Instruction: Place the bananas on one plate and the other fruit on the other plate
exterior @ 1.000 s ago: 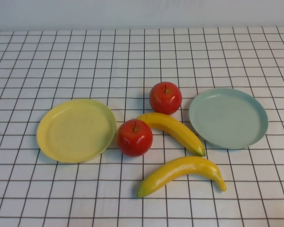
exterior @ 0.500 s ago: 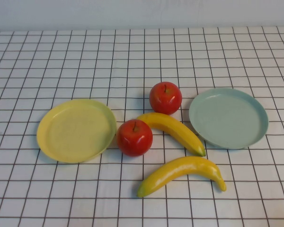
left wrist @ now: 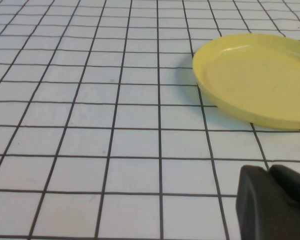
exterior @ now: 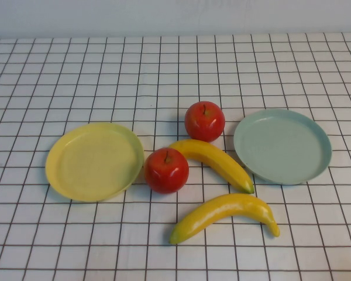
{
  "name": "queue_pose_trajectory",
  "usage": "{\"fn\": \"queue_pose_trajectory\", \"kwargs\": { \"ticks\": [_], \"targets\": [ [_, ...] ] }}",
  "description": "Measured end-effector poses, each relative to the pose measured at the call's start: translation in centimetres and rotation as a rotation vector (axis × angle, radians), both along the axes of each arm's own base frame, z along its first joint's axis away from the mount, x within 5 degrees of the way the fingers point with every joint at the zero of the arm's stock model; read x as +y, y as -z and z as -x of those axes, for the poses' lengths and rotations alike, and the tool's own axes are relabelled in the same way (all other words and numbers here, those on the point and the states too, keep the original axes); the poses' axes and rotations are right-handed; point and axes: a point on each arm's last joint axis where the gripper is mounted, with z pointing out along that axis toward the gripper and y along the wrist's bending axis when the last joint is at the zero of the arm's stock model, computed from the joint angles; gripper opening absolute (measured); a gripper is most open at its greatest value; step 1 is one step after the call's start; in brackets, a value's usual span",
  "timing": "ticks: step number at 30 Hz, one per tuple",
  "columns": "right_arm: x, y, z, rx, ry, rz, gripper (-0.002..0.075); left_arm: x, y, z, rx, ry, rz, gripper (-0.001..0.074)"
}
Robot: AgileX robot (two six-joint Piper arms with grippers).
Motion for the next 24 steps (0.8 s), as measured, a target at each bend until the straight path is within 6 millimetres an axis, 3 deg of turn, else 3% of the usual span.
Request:
{"fn": "queue_pose_trajectory", "kwargs": {
  "ticks": [24],
  "targets": [
    [0.0,0.0,0.0,0.0,0.0,0.0,-0.0015,-0.03,-0.1,-0.03,-0.01,-0.003,0.02,0.0002]
  ]
}}
